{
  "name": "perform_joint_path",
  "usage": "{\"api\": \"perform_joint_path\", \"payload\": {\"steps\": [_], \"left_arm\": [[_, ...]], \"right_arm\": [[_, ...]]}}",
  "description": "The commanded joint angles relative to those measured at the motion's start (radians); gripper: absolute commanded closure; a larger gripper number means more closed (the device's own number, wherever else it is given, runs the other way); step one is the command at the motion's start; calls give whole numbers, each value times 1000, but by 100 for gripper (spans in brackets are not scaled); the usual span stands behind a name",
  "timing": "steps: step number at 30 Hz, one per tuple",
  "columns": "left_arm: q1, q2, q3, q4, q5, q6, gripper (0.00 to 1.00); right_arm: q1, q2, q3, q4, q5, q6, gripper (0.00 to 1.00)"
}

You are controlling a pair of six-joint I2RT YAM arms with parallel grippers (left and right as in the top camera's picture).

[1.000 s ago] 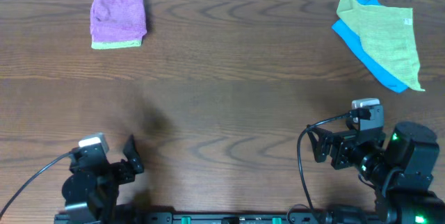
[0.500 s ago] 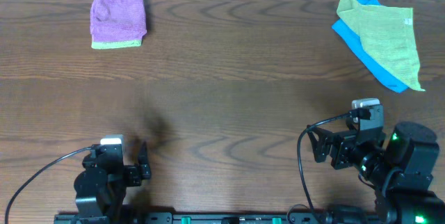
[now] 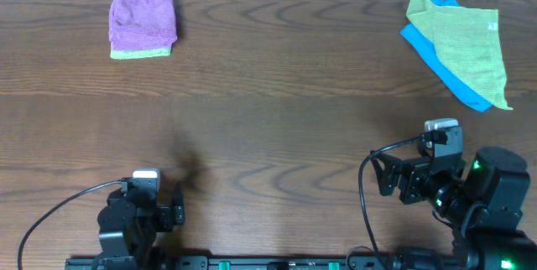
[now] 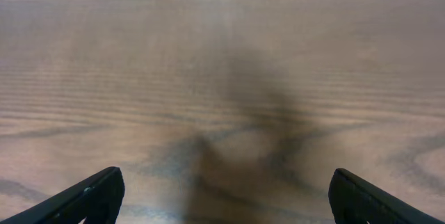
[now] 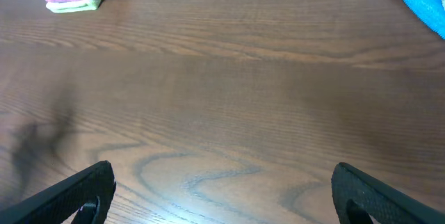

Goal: Fold the cloth

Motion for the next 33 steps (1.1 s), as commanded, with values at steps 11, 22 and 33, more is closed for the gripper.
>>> {"api": "perform_joint_path", "payload": {"steps": [11, 22, 33], "left_arm": [[-5, -11, -52, -42, -34, 25, 5], [-5, -11, -52, -41, -34, 25, 5], [-5, -11, -52, -41, -34, 25, 5]], "right_arm": [[-8, -2, -5, -2, -2, 17, 1], [-8, -2, -5, -2, -2, 17, 1], [-8, -2, -5, -2, -2, 17, 1]]}}
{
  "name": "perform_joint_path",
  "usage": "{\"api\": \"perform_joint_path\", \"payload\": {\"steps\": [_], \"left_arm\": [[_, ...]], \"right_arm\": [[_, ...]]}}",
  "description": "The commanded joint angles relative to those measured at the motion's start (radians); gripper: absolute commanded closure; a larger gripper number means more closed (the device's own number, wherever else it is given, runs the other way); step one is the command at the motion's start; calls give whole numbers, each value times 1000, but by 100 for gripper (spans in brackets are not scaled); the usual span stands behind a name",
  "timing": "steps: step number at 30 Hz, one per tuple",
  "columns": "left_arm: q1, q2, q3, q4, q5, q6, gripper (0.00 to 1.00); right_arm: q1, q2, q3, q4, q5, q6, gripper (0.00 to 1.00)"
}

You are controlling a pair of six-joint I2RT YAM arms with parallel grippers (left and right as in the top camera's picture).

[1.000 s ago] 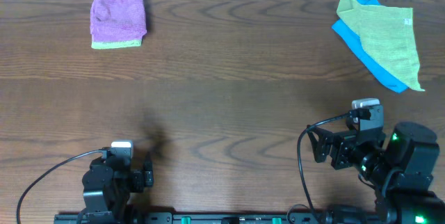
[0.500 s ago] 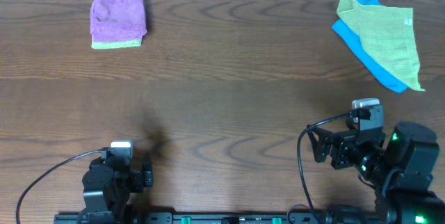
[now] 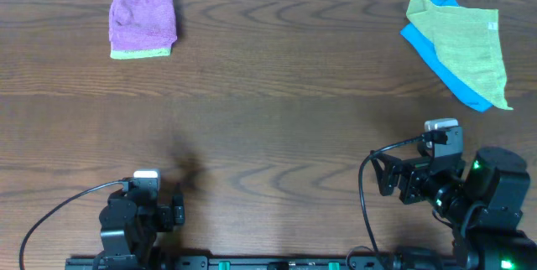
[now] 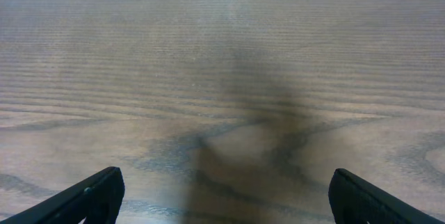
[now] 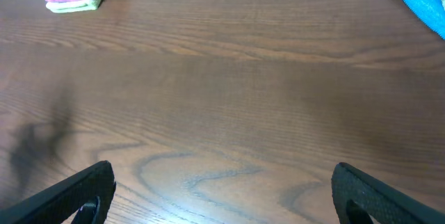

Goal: Fold the cloth

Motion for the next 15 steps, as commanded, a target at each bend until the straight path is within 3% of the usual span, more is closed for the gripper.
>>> {"api": "perform_joint_path", "payload": {"steps": [1, 15], "left_arm": [[-5, -11, -39, -41, -19, 25, 5], [-5, -11, -39, -41, -19, 25, 5]], "right_arm": [[-8, -2, -5, -2, -2, 17, 1], [-8, -27, -7, -41, 175, 2, 1]]}}
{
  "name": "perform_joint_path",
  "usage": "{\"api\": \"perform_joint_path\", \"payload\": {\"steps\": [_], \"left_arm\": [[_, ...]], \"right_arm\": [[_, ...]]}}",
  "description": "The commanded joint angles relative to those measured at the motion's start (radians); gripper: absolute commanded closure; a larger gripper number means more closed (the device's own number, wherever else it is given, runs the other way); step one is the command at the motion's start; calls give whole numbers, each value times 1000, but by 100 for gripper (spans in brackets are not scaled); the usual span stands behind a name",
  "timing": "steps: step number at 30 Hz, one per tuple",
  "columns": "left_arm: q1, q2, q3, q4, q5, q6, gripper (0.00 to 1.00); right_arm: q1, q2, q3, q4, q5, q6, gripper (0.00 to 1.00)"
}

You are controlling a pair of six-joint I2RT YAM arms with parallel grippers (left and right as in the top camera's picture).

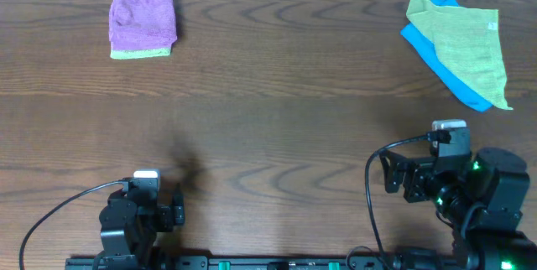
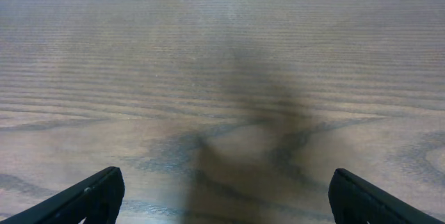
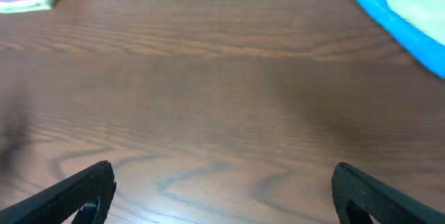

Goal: Fold the cloth

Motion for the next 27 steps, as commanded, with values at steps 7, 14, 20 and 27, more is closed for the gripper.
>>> {"api": "perform_joint_path", "payload": {"steps": [7, 14, 20, 27], "left_arm": [[-5, -11, -39, -41, -19, 25, 5], [-5, -11, -39, -41, -19, 25, 5], [-5, -11, -39, -41, -19, 25, 5], [-5, -11, -39, -41, -19, 25, 5]], "right_arm": [[-8, -159, -144, -7, 94, 3, 1], [-5, -382, -431, 146, 93, -22, 1], [18, -500, -586, 220, 86, -95, 1], [40, -590, -711, 264, 86, -114, 1]]}}
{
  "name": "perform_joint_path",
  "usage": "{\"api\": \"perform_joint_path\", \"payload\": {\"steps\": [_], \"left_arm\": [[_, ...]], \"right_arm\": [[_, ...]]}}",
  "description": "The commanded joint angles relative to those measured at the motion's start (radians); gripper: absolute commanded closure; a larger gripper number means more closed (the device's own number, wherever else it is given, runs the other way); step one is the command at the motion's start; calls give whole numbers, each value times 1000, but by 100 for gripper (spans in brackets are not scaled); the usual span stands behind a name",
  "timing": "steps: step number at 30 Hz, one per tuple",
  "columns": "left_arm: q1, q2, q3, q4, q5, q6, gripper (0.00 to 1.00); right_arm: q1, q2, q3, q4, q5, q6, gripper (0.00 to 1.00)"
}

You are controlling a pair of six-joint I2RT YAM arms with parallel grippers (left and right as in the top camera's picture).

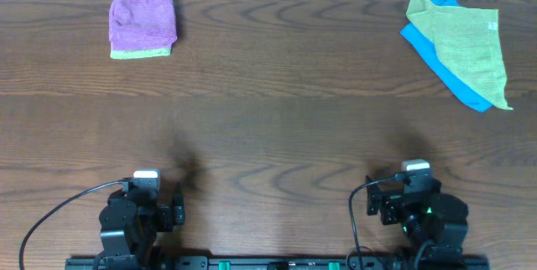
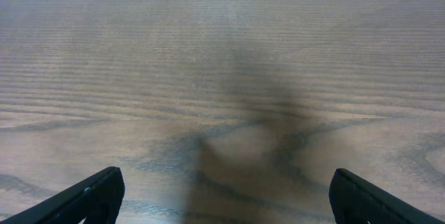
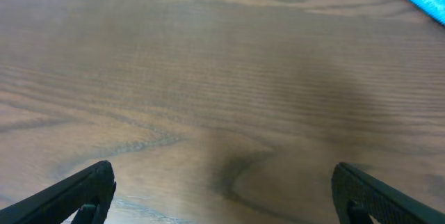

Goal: Fold the cloth

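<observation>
A green cloth (image 1: 467,42) lies spread over a blue cloth (image 1: 443,70) at the table's far right; a strip of the blue one shows at the top right of the right wrist view. A folded purple cloth (image 1: 142,20) on a green one sits at the far left. My left gripper (image 2: 222,195) is open over bare wood near the front edge. My right gripper (image 3: 224,193) is open too, low near the front edge, holding nothing. Both arms sit folded back: the left (image 1: 138,213), the right (image 1: 417,211).
The dark wooden table (image 1: 277,127) stretches between the two cloth piles. A white strip runs along its far edge. A black rail (image 1: 252,263) runs along the front edge under the arms.
The right arm has drawn back toward the front edge and sits lower; its camera now sees nearer wood and only a sliver of blue cloth. The left arm has not moved.
Both grippers were open over bare wood, the right arm raised at the front right and looking across the table. It then turned toward the blue and green cloths. Now it is folded back at the front edge. The cloths lie unmoved throughout.
</observation>
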Motion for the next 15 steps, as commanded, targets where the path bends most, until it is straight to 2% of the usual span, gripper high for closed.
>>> {"api": "perform_joint_path", "payload": {"steps": [1, 9, 15], "left_arm": [[-5, -7, -38, -41, -19, 25, 5], [-5, -7, -38, -41, -19, 25, 5], [-5, -7, -38, -41, -19, 25, 5]], "right_arm": [[20, -48, -36, 4, 10, -21, 1], [77, -67, -40, 10, 150, -16, 1], [129, -67, -40, 9, 248, 61, 1]]}}
